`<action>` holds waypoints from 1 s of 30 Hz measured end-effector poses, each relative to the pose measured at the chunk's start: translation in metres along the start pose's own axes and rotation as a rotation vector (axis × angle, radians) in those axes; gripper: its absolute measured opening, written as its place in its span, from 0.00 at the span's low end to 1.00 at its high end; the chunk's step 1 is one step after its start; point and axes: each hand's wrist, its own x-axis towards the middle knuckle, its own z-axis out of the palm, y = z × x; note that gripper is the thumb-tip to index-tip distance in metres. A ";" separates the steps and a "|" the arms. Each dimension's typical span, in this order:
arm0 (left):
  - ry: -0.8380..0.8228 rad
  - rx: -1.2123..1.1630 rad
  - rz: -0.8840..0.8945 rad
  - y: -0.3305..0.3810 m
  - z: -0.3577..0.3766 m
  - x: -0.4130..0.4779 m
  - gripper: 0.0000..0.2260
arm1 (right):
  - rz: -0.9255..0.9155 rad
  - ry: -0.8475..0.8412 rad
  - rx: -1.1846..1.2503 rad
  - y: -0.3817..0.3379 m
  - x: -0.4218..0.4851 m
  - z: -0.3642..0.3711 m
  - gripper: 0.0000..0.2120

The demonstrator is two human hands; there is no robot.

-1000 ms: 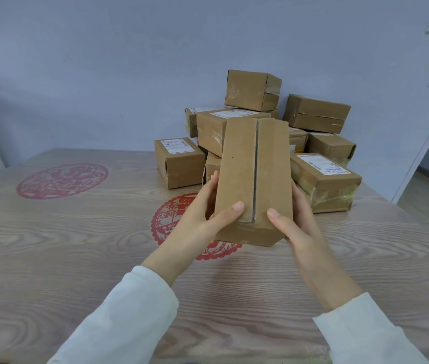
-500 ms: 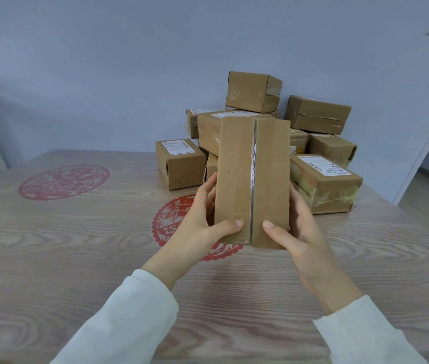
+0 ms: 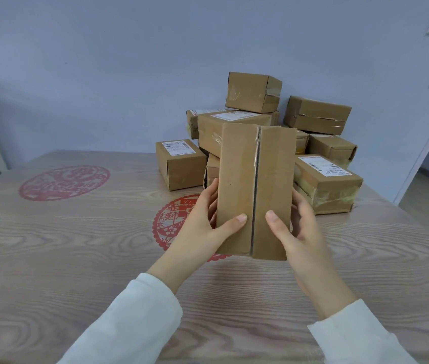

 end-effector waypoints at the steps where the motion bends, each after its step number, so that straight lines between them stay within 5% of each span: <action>1: 0.017 -0.010 -0.001 0.000 0.001 0.000 0.41 | -0.007 0.003 -0.009 0.000 0.000 0.000 0.33; 19: 0.074 0.016 0.017 0.005 0.004 0.004 0.33 | -0.046 0.120 -0.088 -0.002 0.004 0.007 0.31; 25: 0.116 -0.038 0.010 0.007 0.006 0.003 0.38 | -0.064 0.105 -0.089 -0.006 0.003 0.008 0.31; 30: 0.128 -0.028 -0.005 0.011 0.007 0.006 0.29 | -0.063 0.110 -0.108 -0.009 0.002 0.010 0.32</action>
